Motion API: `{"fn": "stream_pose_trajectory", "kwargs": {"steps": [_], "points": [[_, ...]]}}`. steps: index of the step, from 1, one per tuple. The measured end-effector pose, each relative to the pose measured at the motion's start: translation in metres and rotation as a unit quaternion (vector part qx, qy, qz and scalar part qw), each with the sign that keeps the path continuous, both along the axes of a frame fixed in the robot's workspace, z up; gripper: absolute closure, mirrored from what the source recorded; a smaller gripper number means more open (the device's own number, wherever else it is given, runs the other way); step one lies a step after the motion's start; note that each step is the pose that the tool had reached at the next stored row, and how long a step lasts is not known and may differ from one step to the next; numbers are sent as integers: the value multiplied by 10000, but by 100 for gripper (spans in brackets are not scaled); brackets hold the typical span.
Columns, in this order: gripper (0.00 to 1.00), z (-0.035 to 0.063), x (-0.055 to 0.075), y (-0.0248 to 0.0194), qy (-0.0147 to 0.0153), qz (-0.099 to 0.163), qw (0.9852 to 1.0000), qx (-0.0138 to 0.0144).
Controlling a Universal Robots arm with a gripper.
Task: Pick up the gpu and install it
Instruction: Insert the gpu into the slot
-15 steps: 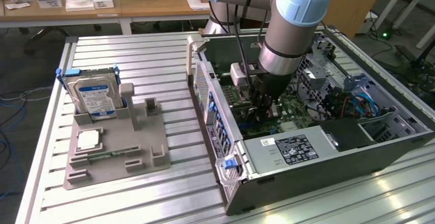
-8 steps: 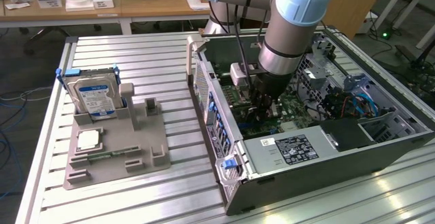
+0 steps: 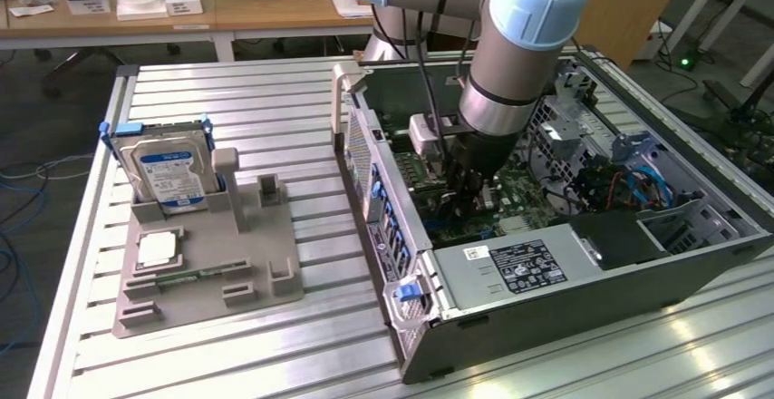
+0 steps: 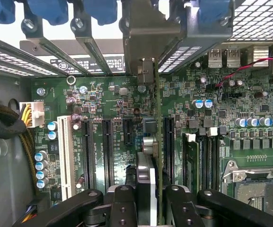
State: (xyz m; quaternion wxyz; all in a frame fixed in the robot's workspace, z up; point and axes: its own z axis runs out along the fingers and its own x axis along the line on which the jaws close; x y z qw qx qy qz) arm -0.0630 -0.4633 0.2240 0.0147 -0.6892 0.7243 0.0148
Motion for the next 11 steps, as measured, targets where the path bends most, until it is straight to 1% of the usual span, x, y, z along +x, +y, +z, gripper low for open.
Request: {"fn": "stream_pose_trajectory", "kwargs": {"steps": [11], "points": [[72,-15,-12,3,0,0,10000,0]]}}
